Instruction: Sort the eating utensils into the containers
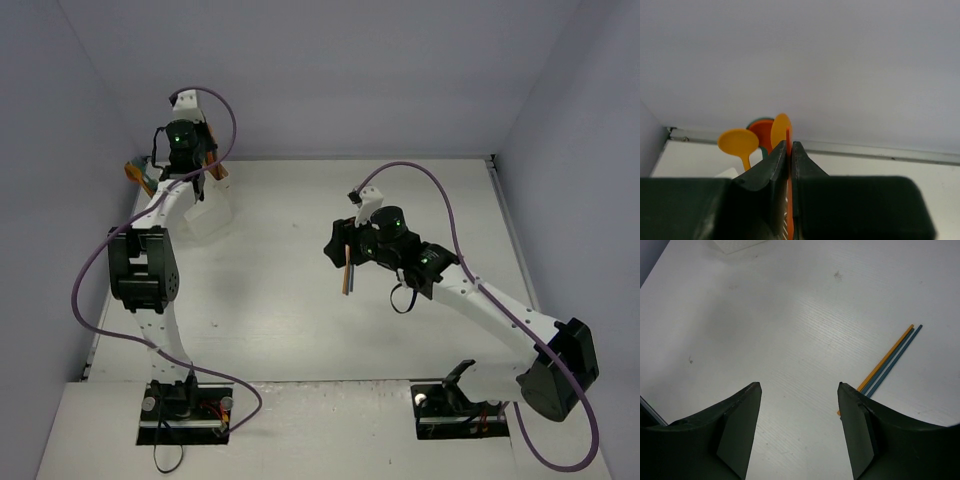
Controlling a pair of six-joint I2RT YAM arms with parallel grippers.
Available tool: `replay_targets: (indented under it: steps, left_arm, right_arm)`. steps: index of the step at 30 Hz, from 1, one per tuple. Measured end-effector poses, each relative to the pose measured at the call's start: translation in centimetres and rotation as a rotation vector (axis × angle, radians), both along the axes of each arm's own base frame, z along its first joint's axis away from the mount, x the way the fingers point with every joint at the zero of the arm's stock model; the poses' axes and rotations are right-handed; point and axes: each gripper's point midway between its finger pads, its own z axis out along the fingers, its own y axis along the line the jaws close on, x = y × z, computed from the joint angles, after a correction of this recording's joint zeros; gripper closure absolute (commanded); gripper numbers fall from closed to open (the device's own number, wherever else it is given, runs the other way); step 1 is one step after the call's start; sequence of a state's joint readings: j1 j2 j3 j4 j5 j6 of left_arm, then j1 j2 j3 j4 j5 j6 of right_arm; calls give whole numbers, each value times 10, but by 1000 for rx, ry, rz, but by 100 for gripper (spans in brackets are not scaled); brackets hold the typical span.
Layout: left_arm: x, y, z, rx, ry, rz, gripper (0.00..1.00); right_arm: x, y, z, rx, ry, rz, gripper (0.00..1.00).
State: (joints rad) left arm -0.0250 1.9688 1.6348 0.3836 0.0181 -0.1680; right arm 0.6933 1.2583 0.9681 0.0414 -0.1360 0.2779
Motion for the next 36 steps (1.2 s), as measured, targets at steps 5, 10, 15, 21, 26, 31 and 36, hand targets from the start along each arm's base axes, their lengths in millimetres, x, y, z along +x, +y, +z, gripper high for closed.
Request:
replay_targets:
  steps: [5, 10, 15, 21, 26, 31, 36]
  left_arm:
    - [-2, 3, -45, -10, 75, 19, 70]
    - [-8, 6, -43, -17, 68, 37, 46]
    - [-37, 8, 7, -24, -5, 49, 33]
    - [-113, 9, 124, -71, -181, 48, 27]
    - [-191, -8, 166, -146, -211, -20, 26]
    - [-239, -56, 126, -194, -26, -169, 26]
    - [-286, -94, 30, -226, 272, -288, 26]
  right_arm:
    - [-4, -3, -13, -19, 22, -1, 41]
    - [-6, -9, -23, -44, 42, -14, 45]
    - [-3, -17, -28, -71, 52, -62, 53]
    - [3, -35, -51, -134, 113, -196, 59]
    - [9, -64, -87, -240, 213, -362, 58]
    - [20, -108, -105, -255, 309, -572, 54]
    - [37, -156, -115, -216, 375, -820, 53]
